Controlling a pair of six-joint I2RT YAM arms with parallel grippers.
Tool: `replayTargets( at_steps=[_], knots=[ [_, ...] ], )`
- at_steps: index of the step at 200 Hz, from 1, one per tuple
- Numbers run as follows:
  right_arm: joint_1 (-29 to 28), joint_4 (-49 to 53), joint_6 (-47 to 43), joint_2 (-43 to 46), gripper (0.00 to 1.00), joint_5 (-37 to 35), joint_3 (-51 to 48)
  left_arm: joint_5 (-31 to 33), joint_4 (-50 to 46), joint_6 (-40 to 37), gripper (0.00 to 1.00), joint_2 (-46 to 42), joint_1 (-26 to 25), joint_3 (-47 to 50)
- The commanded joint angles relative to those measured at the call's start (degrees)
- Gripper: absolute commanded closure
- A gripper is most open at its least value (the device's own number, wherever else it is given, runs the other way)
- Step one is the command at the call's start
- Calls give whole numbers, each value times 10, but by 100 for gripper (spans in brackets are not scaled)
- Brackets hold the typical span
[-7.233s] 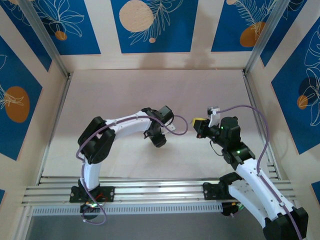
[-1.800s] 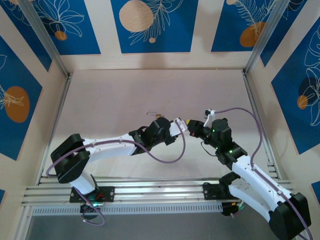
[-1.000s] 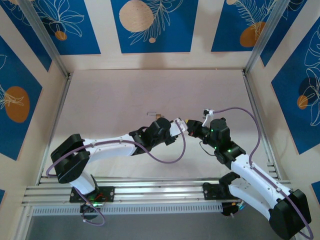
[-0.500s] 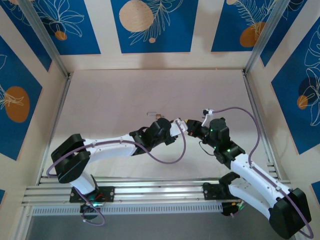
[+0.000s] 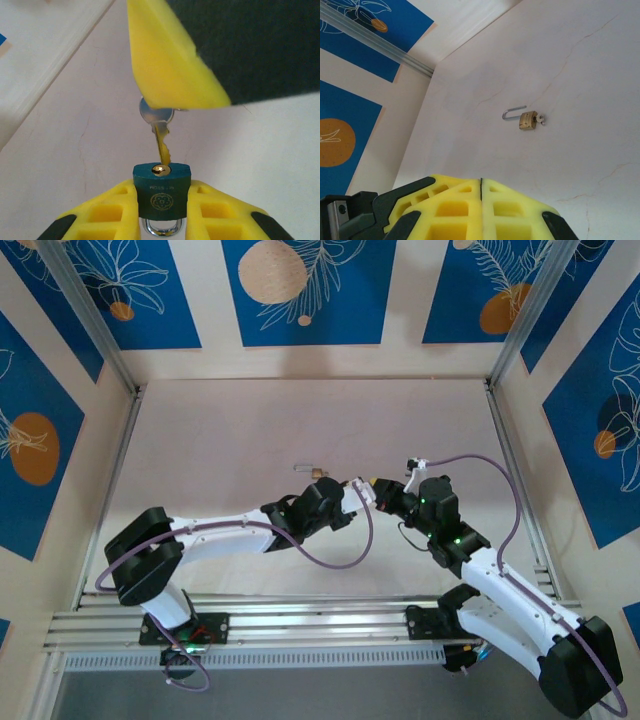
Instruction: Unlock with the key
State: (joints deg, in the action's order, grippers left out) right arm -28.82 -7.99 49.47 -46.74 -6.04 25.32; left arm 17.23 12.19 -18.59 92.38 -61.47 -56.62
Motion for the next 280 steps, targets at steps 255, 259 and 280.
replayTargets(
  at_steps=[255, 259, 280],
  knots=[
    [-8, -60, 69, -24, 100, -10, -16, 25, 60, 3, 81, 2, -14, 8],
    [-8, -58, 69, -22, 100, -11, -16, 25, 62, 3, 80, 2, -14, 9],
    [-8, -49, 65, -15, 100, -15, -17, 27, 66, 3, 81, -1, -14, 12]
  ],
)
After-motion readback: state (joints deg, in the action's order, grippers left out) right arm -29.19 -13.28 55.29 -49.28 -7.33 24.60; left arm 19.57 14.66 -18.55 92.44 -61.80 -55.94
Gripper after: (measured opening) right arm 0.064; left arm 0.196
